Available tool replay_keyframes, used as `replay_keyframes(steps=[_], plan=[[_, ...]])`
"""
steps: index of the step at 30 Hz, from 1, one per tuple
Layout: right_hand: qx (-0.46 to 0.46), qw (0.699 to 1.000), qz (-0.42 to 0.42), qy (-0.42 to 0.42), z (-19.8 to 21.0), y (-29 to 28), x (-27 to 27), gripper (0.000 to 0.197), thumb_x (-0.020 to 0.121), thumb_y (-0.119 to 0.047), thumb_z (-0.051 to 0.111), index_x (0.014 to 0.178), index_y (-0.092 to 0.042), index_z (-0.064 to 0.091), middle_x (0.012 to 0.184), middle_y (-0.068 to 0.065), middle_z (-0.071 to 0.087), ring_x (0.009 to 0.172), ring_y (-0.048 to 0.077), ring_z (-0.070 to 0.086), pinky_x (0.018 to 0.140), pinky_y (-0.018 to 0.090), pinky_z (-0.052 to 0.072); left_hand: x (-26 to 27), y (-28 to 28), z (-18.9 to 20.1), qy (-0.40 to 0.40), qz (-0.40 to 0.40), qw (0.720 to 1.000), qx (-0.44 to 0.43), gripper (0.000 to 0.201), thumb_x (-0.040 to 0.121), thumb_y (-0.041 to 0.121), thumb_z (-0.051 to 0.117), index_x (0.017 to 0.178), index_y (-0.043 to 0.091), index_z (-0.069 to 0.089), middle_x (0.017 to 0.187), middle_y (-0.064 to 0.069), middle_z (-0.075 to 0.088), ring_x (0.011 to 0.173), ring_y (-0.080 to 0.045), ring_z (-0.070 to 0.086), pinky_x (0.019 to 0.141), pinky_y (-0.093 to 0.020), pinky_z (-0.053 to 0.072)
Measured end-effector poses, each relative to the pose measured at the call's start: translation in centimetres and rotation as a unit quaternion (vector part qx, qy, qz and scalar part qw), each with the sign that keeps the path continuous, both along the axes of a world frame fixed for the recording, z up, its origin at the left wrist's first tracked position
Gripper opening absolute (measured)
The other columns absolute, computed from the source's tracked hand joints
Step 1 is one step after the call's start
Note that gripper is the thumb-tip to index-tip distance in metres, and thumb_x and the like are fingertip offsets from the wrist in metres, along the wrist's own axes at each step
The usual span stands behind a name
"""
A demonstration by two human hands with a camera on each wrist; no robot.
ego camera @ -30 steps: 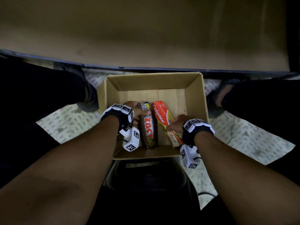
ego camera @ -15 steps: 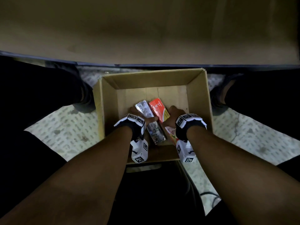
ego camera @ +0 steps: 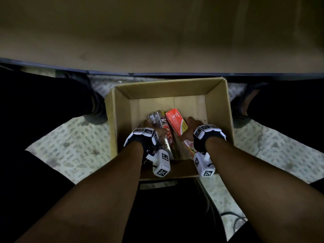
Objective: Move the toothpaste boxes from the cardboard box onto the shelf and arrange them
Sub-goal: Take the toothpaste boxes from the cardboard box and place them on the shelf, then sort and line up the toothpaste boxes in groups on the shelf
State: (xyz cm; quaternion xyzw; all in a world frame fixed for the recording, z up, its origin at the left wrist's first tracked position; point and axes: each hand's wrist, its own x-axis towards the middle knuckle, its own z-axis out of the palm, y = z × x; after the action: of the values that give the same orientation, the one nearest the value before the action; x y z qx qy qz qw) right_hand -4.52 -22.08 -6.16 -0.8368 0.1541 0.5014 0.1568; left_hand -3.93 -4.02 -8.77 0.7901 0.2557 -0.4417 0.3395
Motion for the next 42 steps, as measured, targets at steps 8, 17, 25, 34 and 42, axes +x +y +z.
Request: replay_keyframes(steps=[8,17,25,34,42], plan=[[0.007,0.999,-0.044,-0.029,2.2,-0.1,-0.5,0.070,0.071,-0.048,0.075,0.128,-0.014,0.054,0.123,0.009,0.062,0.090,0.027,0.059,0.085,0.035,0.052,0.1,0.6,4.0,-0.022,0.003,0.997,-0.079,0.069,0.070,0.027,0.082,0.130,0.022,0.048,0.116,0.002,0.064,0.097,-0.019,0.065,0.089,-0.037,0.053],[0.037,0.989,-0.113,-0.088,8.4,-0.2,-2.1,0.086,0.046,-0.054,0.074,0.122,-0.020,0.051,0.108,0.005,0.065,0.088,0.027,0.069,0.082,0.042,0.059,-1.1,0.2,10.3,-0.133,-0.011,0.989,-0.062,0.067,0.058,0.058,0.073,0.115,0.031,0.050,0.111,0.009,0.060,0.096,-0.017,0.062,0.092,-0.037,0.052],[0.098,0.969,-0.144,-0.174,17.4,-0.3,-4.2,0.036,0.072,-0.031,0.076,0.105,-0.017,0.068,0.089,0.003,0.075,0.073,0.017,0.072,0.062,0.027,0.061,-3.0,-0.3,16.1,-0.239,-0.002,0.967,-0.091,0.039,0.074,0.047,0.072,0.104,0.031,0.053,0.095,0.010,0.068,0.080,-0.008,0.065,0.069,-0.026,0.050],[0.150,0.932,-0.144,-0.298,29.5,-1.2,-6.1,0.009,0.089,-0.022,0.068,0.083,-0.022,0.060,0.087,0.002,0.071,0.072,0.013,0.066,0.061,0.025,0.056,-2.2,-0.8,26.8,-0.390,-0.029,0.913,-0.118,0.044,0.077,0.051,0.064,0.109,0.023,0.056,0.098,0.001,0.067,0.085,-0.014,0.066,0.073,-0.031,0.054],[0.182,0.883,-0.157,-0.403,39.7,-1.5,-5.9,0.025,0.080,-0.033,0.073,0.098,-0.018,0.064,0.087,0.003,0.073,0.087,0.023,0.073,0.081,0.047,0.060,-0.4,0.1,38.3,-0.522,-0.044,0.846,-0.101,0.041,0.077,0.053,0.064,0.110,0.030,0.055,0.100,0.007,0.067,0.088,-0.013,0.066,0.084,-0.033,0.054]])
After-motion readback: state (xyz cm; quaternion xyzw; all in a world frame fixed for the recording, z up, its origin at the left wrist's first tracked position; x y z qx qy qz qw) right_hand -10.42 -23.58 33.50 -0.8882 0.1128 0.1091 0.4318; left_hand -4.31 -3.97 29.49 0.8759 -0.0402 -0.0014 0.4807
